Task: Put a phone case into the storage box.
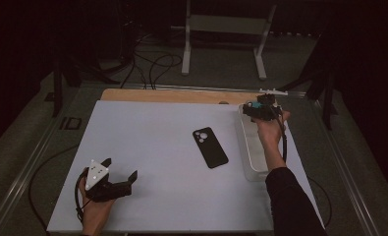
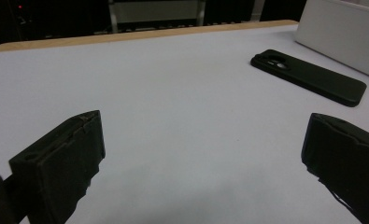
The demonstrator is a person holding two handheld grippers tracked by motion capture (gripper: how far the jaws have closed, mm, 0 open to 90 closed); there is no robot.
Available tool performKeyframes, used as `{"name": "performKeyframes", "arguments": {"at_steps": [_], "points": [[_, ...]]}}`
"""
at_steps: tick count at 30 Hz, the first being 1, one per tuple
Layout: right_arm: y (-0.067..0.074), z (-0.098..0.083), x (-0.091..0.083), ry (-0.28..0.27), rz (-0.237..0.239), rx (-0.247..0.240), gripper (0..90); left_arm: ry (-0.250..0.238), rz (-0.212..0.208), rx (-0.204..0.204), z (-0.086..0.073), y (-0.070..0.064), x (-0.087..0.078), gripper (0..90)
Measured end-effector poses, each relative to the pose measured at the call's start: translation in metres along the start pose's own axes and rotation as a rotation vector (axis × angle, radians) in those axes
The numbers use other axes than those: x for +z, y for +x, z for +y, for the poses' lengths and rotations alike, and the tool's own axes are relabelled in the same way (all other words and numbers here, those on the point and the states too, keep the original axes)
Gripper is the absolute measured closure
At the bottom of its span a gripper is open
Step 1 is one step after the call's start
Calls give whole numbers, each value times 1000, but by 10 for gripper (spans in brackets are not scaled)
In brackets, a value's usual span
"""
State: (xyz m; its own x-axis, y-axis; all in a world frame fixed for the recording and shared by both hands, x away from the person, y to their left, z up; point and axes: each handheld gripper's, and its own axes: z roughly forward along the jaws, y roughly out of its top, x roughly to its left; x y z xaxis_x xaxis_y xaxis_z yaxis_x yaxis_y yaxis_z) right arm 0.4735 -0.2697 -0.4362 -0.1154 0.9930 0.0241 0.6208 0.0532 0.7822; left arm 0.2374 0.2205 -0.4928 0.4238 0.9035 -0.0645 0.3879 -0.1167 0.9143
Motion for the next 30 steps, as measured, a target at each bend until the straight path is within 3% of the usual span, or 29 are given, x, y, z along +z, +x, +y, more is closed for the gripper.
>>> {"name": "performKeyframes", "arguments": {"at_steps": [10,11,21,26,30], "points": [[0,0,3,-12,20,3,128,-1,-1,-2,0,0,0,1],[-1,0,2,-24,21,21,104,0,-1,-1,0,0,0,1],[-1,4,-9,-75,32,22,99,-4,1,-4,0,0,-1,1],[3,7,-19,-109,68,18,99,-5,1,-5,0,0,-1,1],[12,10,-32,-142,129,-6,99,-4,1,-6,0,0,0,1]]}}
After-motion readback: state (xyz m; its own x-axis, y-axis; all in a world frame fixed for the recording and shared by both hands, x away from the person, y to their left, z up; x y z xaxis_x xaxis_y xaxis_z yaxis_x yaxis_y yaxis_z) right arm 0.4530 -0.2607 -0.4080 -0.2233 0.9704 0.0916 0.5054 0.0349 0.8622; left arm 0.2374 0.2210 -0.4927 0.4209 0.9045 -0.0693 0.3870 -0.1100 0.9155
